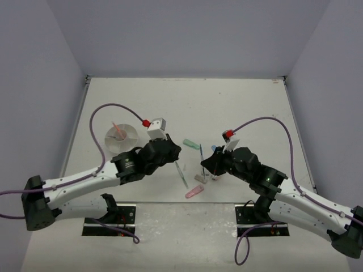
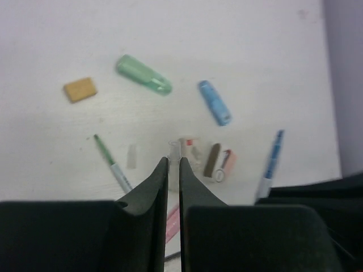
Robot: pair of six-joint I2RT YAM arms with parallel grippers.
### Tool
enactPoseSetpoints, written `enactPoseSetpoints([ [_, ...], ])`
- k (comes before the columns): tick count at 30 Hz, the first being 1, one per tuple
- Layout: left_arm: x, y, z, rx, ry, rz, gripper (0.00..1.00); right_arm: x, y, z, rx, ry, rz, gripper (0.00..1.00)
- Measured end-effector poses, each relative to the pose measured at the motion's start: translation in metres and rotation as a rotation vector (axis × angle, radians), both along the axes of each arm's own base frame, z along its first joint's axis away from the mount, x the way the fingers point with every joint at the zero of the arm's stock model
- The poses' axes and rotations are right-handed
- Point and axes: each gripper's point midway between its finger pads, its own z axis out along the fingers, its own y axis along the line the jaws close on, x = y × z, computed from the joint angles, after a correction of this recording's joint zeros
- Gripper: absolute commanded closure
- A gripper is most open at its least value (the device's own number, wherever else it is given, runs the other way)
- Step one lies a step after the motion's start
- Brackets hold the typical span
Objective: Sort the stationery into containers
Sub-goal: Close the pen cap on the pen.
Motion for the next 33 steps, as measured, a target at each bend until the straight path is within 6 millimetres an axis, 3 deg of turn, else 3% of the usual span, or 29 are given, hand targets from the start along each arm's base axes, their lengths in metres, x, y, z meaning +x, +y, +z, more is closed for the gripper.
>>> enactPoseSetpoints([
  [3, -0.006, -0.003, 0.049, -0.178, -0.181, -0.097, 1.00, -0.011, 0.014, 0.014, 0.111, -0.035, 0.085, 1.00],
  [6, -0.016, -0.005, 0.076, -0.294, -0.310, -0.180, 1.00, -0.022, 0.026, 0.032, 0.218, -0.070, 0.170, 1.00],
  [11, -0.032, -0.014, 0.102, -0.414, -0.440, -0.301, 1.00, -0.035, 0.041, 0.065, 0.353, -0.126, 0.276, 1.00],
  [15, -0.042, -0.017, 0.122, -0.486, -0.516, -0.358, 1.00, -0.042, 0.046, 0.077, 0.395, -0.149, 0.318, 1.00],
  [23, -0.047, -0.011, 0.143, -0.548, -0.601, -0.368, 1.00, -0.051, 0.053, 0.074, 0.395, -0.133, 0.366, 1.00],
  [33, -0.046, -0.013, 0.145, -0.542, -0.624, -0.368, 1.00, -0.059, 0.056, 0.077, 0.399, -0.131, 0.396, 1.00],
])
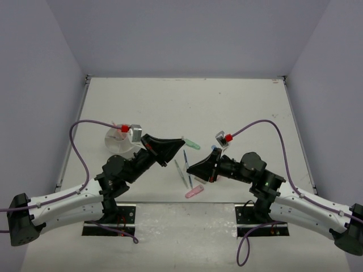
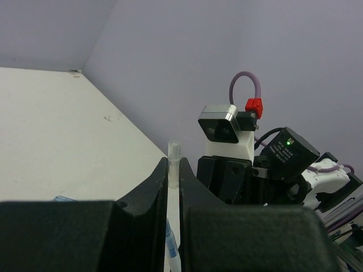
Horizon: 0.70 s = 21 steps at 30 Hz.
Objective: Sort the stationery into containers
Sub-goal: Close the pen cap on the pen.
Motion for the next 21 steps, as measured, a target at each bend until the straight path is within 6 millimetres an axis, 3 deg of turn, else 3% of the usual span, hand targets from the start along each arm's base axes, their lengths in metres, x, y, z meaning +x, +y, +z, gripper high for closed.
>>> enactPoseSetpoints([
  [21, 0.001, -0.001, -0.014, 0.012, 0.008, -0.001, 1.00, 0.002, -0.002, 0.011, -0.002, -0.014, -0.015, 1.00],
])
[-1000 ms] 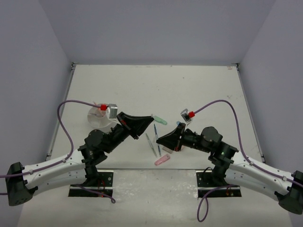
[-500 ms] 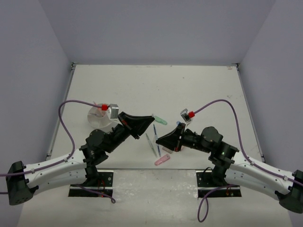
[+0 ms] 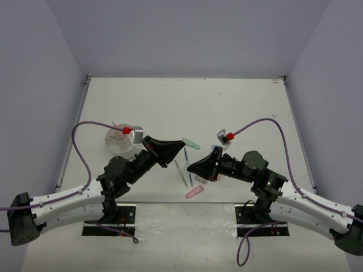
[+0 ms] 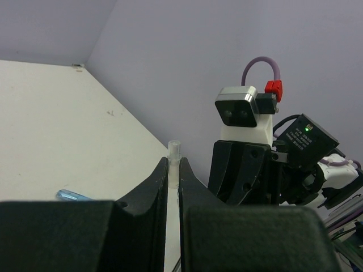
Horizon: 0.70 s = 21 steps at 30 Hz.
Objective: Sort the stationery into containers
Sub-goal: Close the pen cap on the pen.
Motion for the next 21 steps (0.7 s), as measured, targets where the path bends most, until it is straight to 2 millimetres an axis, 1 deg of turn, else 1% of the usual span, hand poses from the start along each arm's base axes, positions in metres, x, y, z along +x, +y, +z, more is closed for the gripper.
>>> enactPoseSetpoints([
  [7, -0.0016, -0.0025, -0.0023, -0.002, 0.013, -0.016, 1.00, 0.0043, -0.0017, -0.0018, -0.013, 0.001, -0.027, 1.00],
  [21, -0.0044, -0.0082, -0.0071, -0.025, 0.054, -0.050, 1.00, 0.0081, -0.0038, 0.0036, -0.020, -0.020, -0.050, 1.00],
])
